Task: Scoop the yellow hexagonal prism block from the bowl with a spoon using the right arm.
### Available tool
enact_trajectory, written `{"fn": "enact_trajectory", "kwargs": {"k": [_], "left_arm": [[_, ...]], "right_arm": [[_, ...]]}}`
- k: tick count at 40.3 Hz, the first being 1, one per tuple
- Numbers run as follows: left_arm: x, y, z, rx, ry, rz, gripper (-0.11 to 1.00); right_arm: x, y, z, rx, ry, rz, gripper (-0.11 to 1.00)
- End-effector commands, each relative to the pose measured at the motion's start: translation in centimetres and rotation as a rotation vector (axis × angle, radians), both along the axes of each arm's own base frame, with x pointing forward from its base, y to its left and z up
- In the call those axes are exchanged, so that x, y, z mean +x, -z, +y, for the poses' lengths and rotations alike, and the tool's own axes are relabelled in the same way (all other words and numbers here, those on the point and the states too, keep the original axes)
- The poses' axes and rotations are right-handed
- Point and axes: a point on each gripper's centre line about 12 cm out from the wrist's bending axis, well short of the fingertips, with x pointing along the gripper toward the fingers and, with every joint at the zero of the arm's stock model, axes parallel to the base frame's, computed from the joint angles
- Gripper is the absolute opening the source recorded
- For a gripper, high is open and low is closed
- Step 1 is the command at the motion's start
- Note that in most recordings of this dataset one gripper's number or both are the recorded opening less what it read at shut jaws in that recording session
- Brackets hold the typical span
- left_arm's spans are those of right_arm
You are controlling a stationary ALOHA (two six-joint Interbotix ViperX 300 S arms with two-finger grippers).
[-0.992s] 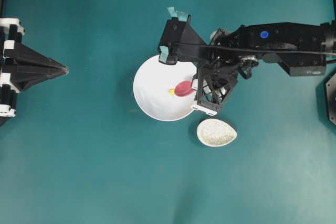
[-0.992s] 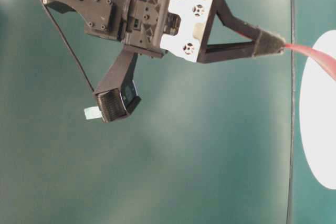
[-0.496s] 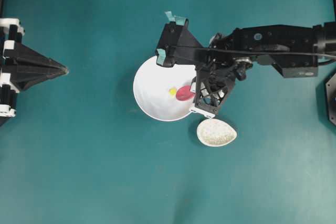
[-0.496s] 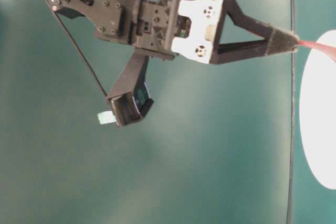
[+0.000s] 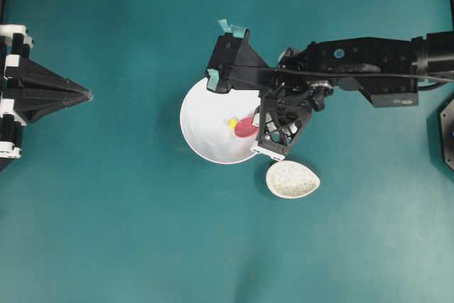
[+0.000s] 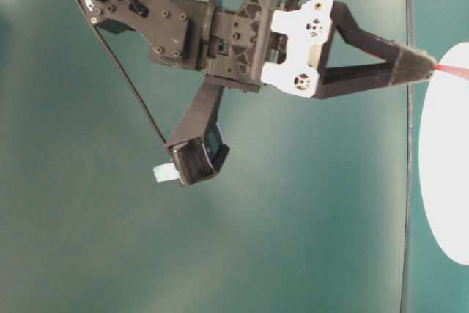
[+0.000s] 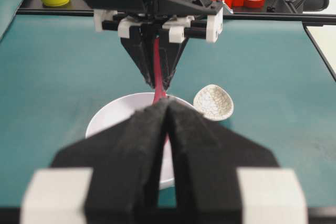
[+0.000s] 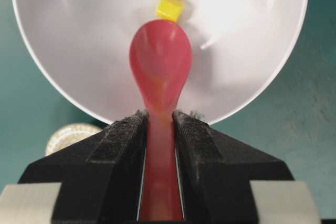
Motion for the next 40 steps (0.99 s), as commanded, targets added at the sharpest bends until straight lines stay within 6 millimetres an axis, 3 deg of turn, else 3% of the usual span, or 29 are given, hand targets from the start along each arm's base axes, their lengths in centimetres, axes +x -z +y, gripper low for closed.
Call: {"fn": "enact_trajectory", "kwargs": {"k": [1,40], "left_arm": [[0.2,-0.7,0.0,0.0,-0.001,-0.017,0.04],[0.2,-0.7,0.0,0.0,-0.001,-0.017,0.04]], "right_arm": [[0.5,-0.9,-0.1,0.0,0.005,-0.038,0.24],[3.2,0.1,-1.2,-0.059,-0.019,-0.24,0.24]]}}
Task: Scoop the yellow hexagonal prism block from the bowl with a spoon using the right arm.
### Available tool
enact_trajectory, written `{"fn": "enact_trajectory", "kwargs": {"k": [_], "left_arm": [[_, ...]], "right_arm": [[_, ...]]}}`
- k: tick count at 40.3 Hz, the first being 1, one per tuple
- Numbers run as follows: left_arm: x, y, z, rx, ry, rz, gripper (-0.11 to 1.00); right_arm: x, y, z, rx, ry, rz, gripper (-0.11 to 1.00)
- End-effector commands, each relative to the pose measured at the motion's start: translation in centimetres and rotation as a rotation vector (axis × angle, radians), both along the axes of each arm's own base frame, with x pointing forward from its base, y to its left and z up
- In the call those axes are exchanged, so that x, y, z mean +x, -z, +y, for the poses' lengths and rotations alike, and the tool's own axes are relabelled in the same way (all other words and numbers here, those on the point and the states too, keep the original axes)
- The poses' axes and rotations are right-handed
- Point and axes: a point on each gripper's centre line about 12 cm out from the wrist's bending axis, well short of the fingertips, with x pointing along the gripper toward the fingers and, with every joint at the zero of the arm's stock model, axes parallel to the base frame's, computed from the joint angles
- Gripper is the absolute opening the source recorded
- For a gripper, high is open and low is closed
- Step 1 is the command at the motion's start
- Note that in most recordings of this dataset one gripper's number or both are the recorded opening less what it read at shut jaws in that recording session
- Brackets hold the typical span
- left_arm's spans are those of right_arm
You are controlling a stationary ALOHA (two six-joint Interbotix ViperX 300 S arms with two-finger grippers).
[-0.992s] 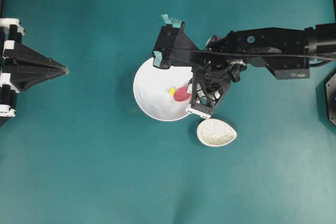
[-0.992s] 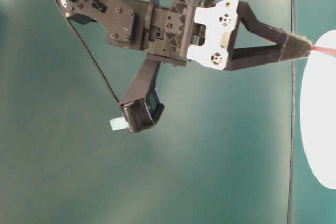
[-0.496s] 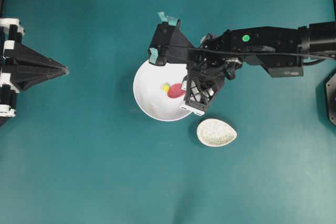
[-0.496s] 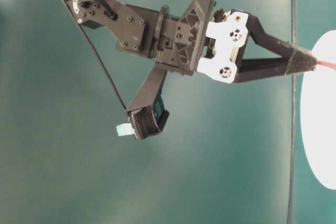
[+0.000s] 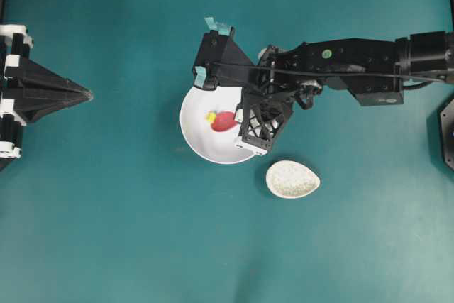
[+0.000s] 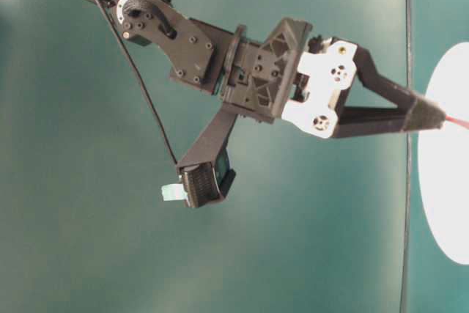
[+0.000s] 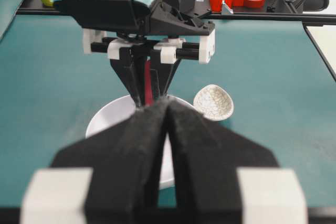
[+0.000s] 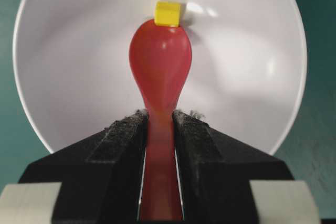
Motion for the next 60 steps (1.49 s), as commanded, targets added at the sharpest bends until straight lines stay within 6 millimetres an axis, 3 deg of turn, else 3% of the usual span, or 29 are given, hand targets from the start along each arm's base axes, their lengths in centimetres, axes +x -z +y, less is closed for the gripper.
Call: {"fn": "enact_trajectory", "kwargs": {"k": [1,17,52,60], "left_arm": [[0.2,-0.7,0.0,0.002,-0.001,-0.015,0.04],[0.2,-0.7,0.0,0.002,-0.001,-0.018,0.04],[0.2,-0.7,0.0,0.002,-0.001,-0.02,0.04],[0.2,-0.8,0.0,0.0,0.001,-0.025,0.04]], "right_arm": [[0.3,-0.9,-0.1,-0.014,-0.003,-0.054,0.24],[-0.1,-0.8,-0.4,-0.064,-0.017,-0.159,0.24],[-5.9,-1.2,0.3,-0.101,-0.005,-0.572,0.24],[-6.7,-2.1,0.3,-0.118,-0.01,-0.672,0.24]]}}
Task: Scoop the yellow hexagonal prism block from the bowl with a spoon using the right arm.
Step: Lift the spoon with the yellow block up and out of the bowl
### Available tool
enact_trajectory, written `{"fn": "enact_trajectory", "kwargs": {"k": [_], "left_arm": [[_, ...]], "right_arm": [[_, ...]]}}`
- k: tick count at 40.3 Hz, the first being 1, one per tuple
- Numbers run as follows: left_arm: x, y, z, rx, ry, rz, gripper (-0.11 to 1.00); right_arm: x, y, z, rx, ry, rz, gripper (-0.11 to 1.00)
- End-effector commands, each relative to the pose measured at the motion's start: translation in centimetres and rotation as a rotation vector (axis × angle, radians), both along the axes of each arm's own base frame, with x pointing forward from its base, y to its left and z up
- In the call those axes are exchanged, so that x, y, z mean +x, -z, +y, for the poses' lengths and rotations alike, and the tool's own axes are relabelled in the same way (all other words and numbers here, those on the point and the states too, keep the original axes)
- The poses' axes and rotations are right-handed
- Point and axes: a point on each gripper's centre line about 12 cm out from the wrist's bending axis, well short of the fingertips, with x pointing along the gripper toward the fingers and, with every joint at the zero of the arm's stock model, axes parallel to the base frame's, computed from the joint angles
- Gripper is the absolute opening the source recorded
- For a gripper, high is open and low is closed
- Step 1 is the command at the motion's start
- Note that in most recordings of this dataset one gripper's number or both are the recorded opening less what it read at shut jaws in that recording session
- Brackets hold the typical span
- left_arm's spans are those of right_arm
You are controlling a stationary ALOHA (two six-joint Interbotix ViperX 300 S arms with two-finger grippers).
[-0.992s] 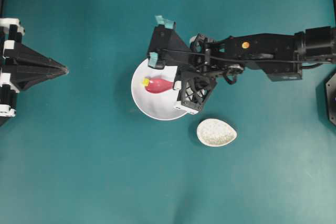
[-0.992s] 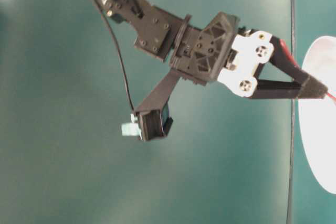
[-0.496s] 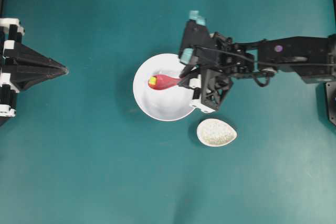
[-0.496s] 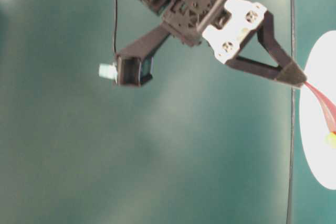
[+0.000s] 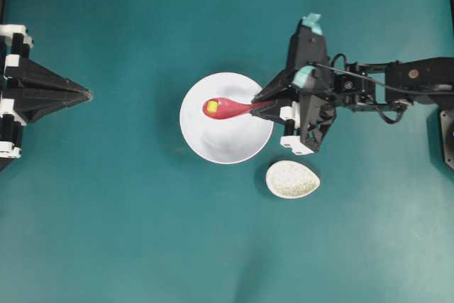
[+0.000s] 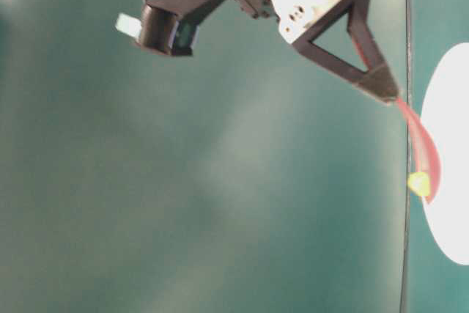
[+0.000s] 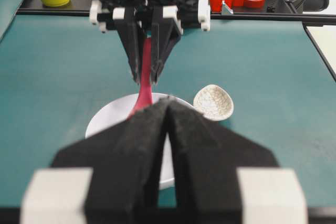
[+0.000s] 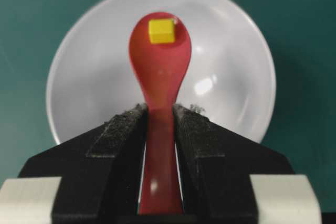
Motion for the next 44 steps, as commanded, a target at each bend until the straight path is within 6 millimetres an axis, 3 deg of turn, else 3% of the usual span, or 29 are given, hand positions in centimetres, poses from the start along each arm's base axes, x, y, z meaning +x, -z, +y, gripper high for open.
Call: {"fn": "enact_trajectory", "kwargs": {"k": [1,17,33,44], "left_arm": [[0.2,-0.7,0.0,0.0,0.0,-0.02,0.04],[0.2,-0.8,0.0,-0.014,-0.001,-0.025,0.04],[0.1,-1.6,0.0,-0.018,0.001,-0.087,0.04],[0.1,-1.7,0.0,-0.047,0.002,-0.098,0.04]], "right_arm": [[0.0,-1.8,0.1,-0.021,-0.011,-0.088,0.24],[-0.1,-4.8,0.0,-0.102,-0.057,-0.19,0.24],[-1.8,-8.4,0.2,-0.16,-0.08,-0.25,0.24],[-2.8,-9.1,0.3,-0.171,-0.084,-0.275,0.24]]}}
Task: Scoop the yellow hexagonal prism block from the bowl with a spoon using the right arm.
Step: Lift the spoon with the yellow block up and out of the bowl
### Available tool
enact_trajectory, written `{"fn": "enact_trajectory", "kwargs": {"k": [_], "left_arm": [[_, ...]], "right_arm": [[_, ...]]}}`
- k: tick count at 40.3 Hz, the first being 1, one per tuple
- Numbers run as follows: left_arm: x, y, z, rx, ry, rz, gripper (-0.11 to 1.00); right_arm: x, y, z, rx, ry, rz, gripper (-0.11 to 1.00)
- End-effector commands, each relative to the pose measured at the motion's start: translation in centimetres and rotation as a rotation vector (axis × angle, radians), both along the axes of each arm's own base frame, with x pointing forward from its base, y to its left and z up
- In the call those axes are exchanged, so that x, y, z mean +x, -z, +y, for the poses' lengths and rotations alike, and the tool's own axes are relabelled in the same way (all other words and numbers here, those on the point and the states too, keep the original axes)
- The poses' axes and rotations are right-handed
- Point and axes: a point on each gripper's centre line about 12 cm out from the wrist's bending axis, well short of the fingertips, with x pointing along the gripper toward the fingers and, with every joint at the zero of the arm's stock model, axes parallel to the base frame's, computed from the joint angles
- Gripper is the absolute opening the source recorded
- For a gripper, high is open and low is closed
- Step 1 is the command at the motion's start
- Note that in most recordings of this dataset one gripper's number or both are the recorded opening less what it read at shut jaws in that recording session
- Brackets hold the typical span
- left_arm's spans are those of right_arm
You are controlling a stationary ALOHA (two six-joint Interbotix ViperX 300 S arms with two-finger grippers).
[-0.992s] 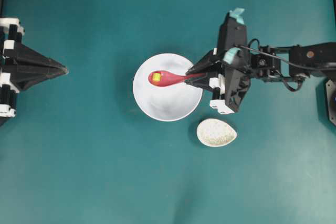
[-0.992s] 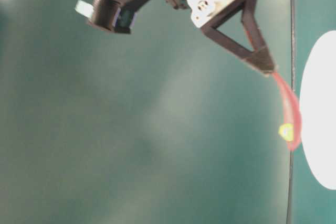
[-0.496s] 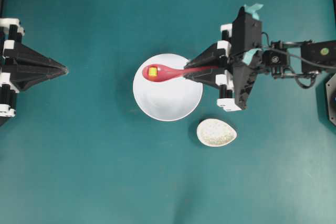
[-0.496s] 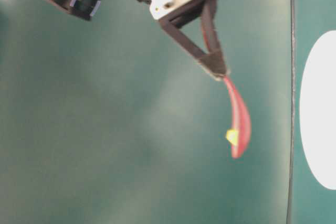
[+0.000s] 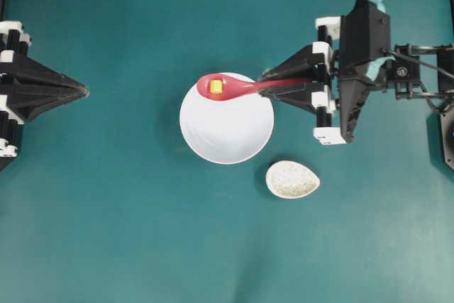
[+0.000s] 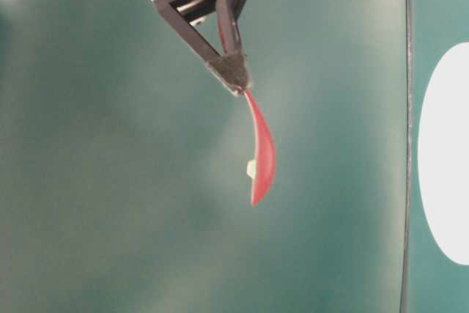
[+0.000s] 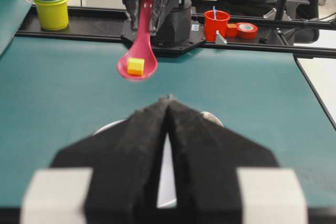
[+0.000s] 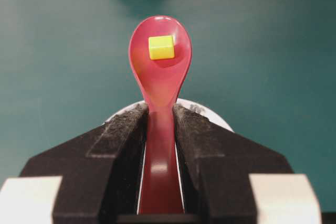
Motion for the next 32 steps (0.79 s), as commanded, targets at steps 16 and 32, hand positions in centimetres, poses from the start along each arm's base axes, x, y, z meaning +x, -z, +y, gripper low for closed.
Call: {"fn": "enact_trajectory", "kwargs": {"k": [16,32], "left_arm": [[0.2,-0.8,0.0,-0.049,0.004,-0.012,0.04],[0.2,-0.6,0.0,-0.046,0.002,-0.003,0.04]], "right_arm": [[-0.9,-1.9,0.0,-0.034,-0.011,-0.065,0.24],[-1.9,-3.0,0.1,-0.039,-0.01,-0.1,0.24]]}}
